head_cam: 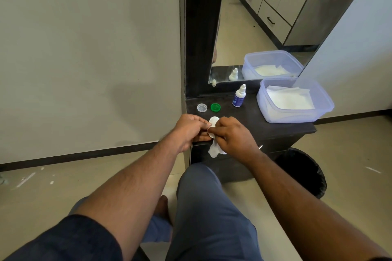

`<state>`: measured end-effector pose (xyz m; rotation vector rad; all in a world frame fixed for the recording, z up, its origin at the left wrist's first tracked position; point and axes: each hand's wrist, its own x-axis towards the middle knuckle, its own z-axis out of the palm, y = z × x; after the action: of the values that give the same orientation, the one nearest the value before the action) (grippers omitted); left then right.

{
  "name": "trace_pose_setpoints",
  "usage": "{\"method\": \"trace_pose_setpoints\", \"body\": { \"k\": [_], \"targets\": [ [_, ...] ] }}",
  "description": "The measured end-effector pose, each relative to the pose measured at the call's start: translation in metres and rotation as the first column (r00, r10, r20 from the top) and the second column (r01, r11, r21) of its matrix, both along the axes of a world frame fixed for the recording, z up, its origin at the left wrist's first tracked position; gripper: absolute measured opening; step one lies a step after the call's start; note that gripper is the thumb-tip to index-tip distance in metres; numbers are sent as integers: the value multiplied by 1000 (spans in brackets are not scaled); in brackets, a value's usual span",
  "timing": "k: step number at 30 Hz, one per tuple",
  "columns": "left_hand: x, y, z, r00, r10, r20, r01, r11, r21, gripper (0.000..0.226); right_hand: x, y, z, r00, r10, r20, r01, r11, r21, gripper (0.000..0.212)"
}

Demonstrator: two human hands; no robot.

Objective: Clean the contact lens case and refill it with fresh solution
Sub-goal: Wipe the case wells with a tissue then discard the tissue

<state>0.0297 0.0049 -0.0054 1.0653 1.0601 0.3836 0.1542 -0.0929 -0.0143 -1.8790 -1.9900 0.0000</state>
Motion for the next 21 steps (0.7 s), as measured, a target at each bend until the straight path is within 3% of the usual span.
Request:
{"method": "trace_pose_setpoints", "body": {
  "k": [5, 9, 13, 17, 21],
  "targets": [
    [0, 1, -1, 1000, 0, 14, 0, 1000, -12, 5, 5, 3, 2, 996, -77, 55, 75, 996, 41, 15],
    [0, 1, -1, 1000, -1, 11, 1, 1000, -12, 9, 1, 6, 3, 995, 34, 94, -34, 999, 4, 17],
    [0, 2, -2, 1000, 0, 25, 1, 1000, -23, 8, 5, 7, 4, 992, -99, 73, 99, 995, 5, 17],
    [0, 2, -1, 1000, 1, 15, -1, 1000, -20, 9, 1, 7, 3, 995, 10, 95, -9, 1000, -13, 18],
    [0, 2, -3, 999, -1, 35, 2, 1000, -28, 6, 2, 6, 2, 990, -136, 35, 136, 991, 7, 18]
  ]
}}
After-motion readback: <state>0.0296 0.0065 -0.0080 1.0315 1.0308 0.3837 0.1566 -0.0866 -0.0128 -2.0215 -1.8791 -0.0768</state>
